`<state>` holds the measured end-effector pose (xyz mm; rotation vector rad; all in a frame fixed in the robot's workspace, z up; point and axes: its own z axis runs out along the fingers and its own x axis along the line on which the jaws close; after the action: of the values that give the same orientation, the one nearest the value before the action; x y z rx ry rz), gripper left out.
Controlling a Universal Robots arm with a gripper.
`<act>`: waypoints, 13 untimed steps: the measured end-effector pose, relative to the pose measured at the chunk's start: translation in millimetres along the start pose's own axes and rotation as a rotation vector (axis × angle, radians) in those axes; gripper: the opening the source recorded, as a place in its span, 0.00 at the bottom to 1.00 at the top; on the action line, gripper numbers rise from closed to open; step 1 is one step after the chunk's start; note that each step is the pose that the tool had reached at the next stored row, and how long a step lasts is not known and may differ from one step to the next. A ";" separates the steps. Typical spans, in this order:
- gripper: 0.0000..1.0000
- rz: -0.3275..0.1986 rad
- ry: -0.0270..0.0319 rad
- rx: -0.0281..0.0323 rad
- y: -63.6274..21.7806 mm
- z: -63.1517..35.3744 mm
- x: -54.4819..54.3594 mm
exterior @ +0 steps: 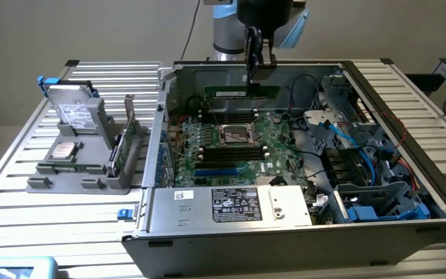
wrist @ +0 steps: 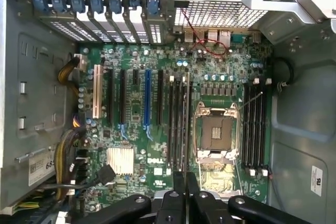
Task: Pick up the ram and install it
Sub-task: 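Insert the ram into the slot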
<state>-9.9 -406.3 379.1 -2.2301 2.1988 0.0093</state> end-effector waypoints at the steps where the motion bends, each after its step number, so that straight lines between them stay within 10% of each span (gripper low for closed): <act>1: 0.13 0.000 -0.0001 0.0000 -0.2 1.0 -0.5; 7: 0.13 0.000 0.0008 0.0000 -0.2 8.2 -3.4; 13: 0.13 0.000 0.0177 0.0002 -0.3 15.4 -11.1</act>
<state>-9.6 -395.0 363.8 -2.2390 2.2073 -0.0107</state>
